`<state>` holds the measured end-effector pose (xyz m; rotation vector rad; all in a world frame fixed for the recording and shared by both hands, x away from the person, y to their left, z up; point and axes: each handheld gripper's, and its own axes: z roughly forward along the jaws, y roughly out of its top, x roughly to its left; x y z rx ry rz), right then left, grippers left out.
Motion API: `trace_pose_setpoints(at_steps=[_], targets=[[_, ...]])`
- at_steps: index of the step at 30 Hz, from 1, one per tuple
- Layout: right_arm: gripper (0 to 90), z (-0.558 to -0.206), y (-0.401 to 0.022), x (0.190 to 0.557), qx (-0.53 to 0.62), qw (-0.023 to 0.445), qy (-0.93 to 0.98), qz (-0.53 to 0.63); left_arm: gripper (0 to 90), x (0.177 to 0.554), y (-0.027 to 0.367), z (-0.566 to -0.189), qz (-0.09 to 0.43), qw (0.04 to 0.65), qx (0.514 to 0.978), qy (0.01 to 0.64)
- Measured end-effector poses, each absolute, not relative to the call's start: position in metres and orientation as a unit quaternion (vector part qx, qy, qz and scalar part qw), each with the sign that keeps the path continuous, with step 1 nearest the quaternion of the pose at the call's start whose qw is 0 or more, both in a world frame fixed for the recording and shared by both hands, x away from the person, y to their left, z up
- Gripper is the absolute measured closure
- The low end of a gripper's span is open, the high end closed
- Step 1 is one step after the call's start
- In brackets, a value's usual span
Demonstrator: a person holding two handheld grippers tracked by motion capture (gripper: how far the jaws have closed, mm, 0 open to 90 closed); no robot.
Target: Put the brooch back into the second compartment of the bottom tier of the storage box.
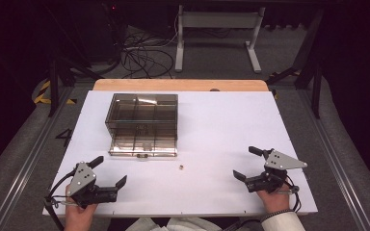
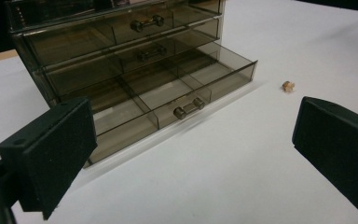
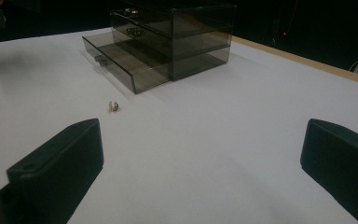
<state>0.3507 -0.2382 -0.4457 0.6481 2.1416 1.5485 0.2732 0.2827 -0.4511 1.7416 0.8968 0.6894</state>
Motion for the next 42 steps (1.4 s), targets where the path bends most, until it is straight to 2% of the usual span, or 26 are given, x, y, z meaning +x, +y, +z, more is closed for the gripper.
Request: trace_pose_setpoints(at_steps=[16,28,42], targets=[[0.0,-0.448,-0.236,0.351,0.231,0.196,0.774,0.555,0.8,0.272,0.286,-0.446,0.270,0.522,0.725,0.360],[0.7,-0.452,-0.236,0.352,0.243,0.183,0.774,0.554,2.6,0.278,0.271,-0.438,0.269,0.506,0.748,0.336],[0.7,-0.458,-0.237,0.355,0.255,0.176,0.775,0.551,3.2,0.292,0.259,-0.427,0.250,0.516,0.754,0.321]])
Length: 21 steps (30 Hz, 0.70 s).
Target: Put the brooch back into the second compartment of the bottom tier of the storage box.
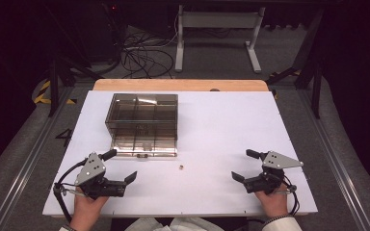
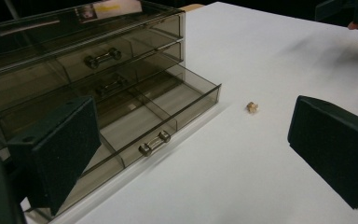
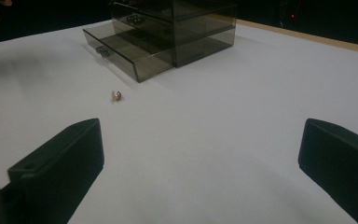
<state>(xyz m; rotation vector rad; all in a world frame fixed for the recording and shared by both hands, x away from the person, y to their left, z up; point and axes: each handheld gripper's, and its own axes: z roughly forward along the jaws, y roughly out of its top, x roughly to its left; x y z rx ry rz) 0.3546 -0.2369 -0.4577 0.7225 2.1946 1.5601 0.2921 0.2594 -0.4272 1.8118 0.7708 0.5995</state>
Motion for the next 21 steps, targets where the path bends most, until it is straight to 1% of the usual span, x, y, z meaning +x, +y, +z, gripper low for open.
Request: trace_pose_setpoints(at_steps=[21], targets=[[0.5,-0.460,-0.235,0.356,0.262,0.177,0.779,0.541,3.6,0.317,0.231,-0.414,0.222,0.521,0.770,0.292]])
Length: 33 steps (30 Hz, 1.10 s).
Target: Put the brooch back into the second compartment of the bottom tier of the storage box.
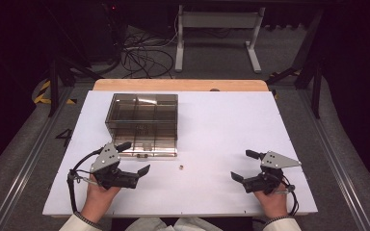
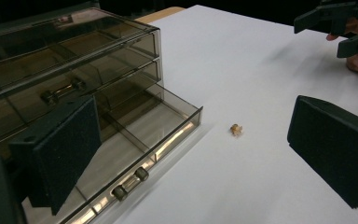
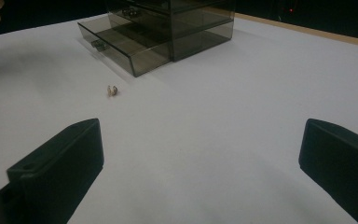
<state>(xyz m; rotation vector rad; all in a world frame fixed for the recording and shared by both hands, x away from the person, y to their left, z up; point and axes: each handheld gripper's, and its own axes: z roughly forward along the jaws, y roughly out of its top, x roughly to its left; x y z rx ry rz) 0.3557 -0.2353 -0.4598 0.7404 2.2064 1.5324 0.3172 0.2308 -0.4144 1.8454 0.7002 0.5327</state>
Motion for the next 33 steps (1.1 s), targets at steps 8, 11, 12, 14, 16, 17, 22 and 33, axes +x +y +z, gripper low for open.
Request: trace_pose_setpoints(at_steps=[8,11,12,14,16,17,22,33], targets=[[0.5,-0.460,-0.236,0.356,0.261,0.176,0.778,0.544,3.9,0.323,0.218,-0.408,0.204,0.522,0.780,0.278],[0.4,-0.461,-0.236,0.357,0.262,0.173,0.780,0.542,4.3,0.325,0.214,-0.407,0.199,0.520,0.784,0.273],[0.4,-0.461,-0.236,0.357,0.262,0.173,0.780,0.542,4.3,0.325,0.212,-0.407,0.198,0.519,0.786,0.273],[0.4,-0.461,-0.236,0.357,0.262,0.172,0.780,0.542,4.3,0.327,0.210,-0.407,0.196,0.517,0.789,0.269],[0.4,-0.461,-0.236,0.357,0.261,0.172,0.780,0.542,4.3,0.327,0.207,-0.407,0.198,0.516,0.790,0.267],[0.4,-0.461,-0.236,0.357,0.261,0.171,0.780,0.542,4.3,0.327,0.206,-0.406,0.201,0.514,0.791,0.264],[0.3,-0.461,-0.235,0.357,0.260,0.166,0.781,0.543,5.3,0.328,0.205,-0.406,0.193,0.518,0.791,0.263],[0.3,-0.461,-0.235,0.358,0.259,0.161,0.782,0.543,17.5,0.335,0.201,-0.405,0.152,0.520,0.795,0.274]])
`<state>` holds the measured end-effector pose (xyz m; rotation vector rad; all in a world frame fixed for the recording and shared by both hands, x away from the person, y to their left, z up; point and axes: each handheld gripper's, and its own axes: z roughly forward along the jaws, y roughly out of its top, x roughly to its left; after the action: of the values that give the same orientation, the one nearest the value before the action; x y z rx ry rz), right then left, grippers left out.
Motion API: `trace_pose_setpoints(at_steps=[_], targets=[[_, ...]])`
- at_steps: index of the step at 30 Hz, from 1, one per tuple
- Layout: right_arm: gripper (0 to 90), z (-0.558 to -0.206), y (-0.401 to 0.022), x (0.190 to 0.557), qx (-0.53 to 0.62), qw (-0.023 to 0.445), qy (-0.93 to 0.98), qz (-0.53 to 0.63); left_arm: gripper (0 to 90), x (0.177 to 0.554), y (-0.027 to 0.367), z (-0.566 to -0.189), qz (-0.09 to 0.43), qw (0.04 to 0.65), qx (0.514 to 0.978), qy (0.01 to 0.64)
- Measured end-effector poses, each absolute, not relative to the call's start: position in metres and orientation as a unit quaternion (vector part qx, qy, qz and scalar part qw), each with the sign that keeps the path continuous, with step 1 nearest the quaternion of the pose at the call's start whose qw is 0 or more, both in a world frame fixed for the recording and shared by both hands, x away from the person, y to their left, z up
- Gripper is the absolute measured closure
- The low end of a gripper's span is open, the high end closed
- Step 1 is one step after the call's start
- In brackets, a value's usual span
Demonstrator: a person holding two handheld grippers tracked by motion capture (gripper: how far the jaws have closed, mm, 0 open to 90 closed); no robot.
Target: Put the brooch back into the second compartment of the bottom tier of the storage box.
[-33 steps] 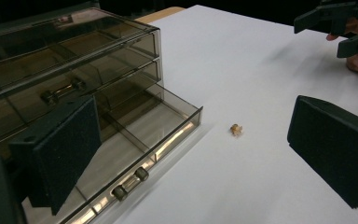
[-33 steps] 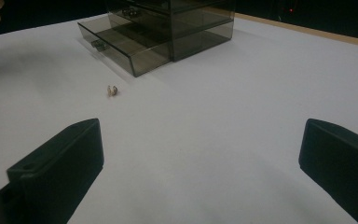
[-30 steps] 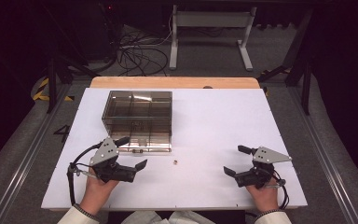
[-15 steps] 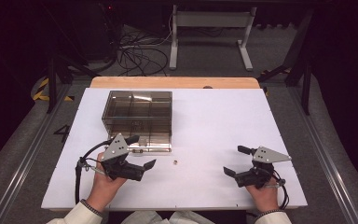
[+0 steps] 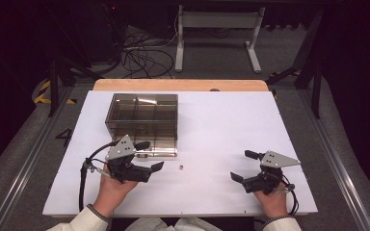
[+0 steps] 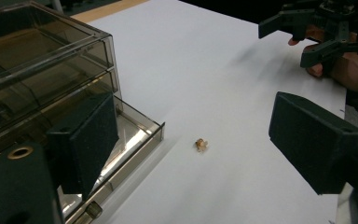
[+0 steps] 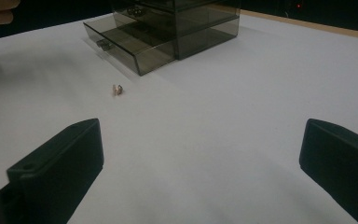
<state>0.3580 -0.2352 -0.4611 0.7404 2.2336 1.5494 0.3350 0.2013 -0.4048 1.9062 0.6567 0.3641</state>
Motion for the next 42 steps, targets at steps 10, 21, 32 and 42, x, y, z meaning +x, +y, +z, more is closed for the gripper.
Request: trace_pose_setpoints(at_steps=[10,21,32,42], targets=[[0.3,-0.461,-0.235,0.358,0.258,0.159,0.783,0.544,27.8,0.342,0.183,-0.405,0.149,0.500,0.815,0.251],[0.4,-0.461,-0.236,0.359,0.258,0.156,0.783,0.544,28.1,0.355,0.158,-0.417,0.127,0.481,0.834,0.241],[0.4,-0.461,-0.235,0.359,0.257,0.154,0.784,0.544,28.1,0.367,0.138,-0.430,0.109,0.453,0.852,0.241],[0.5,-0.461,-0.235,0.359,0.255,0.153,0.785,0.544,31.9,0.374,0.123,-0.443,0.103,0.427,0.868,0.230]])
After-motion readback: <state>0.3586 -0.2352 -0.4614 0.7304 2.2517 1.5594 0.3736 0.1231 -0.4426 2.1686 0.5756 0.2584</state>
